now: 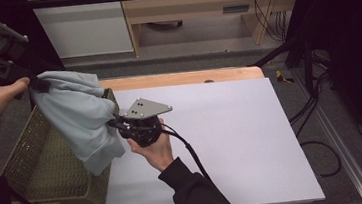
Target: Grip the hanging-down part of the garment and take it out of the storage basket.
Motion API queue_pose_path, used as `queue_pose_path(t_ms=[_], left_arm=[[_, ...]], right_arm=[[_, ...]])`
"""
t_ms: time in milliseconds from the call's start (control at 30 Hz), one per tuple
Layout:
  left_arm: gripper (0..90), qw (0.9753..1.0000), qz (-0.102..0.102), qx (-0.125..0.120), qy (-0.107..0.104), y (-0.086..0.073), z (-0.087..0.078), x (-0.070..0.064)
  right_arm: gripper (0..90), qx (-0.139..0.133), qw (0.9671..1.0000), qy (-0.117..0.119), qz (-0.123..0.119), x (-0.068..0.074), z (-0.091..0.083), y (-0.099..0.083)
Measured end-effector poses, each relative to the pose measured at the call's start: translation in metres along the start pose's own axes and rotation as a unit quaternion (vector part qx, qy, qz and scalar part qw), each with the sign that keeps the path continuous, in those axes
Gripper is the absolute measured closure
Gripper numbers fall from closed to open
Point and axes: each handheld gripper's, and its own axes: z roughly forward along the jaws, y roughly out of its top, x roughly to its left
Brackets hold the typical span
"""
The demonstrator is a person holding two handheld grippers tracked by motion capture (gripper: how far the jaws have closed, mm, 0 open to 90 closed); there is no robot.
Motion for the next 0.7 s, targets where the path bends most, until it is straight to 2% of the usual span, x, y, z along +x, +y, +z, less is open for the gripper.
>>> queue_pose_path(t_ms=[133,300,467,700], left_arm=[[85.4,1.0,0.005,-0.001,-0.002,0.001,0.001,-0.004],[85.4,0.9999,0.008,-0.004,-0.006,0.003,0.001,-0.009],[85.4,0.9997,0.014,-0.009,-0.017,0.004,0.001,-0.013],[85.4,0.9995,0.019,-0.011,-0.02,0.007,0.003,-0.022]], right_arm=[[86.7,-0.005,0.9998,-0.016,-0.009,-0.003,-0.014,0.011],[86.7,-0.014,0.9993,-0.03,-0.021,-0.003,-0.023,0.023],[86.8,-0.036,0.9974,-0.053,-0.033,-0.006,-0.039,0.039],[86.7,-0.051,0.9955,-0.069,-0.04,-0.005,-0.046,0.045]])
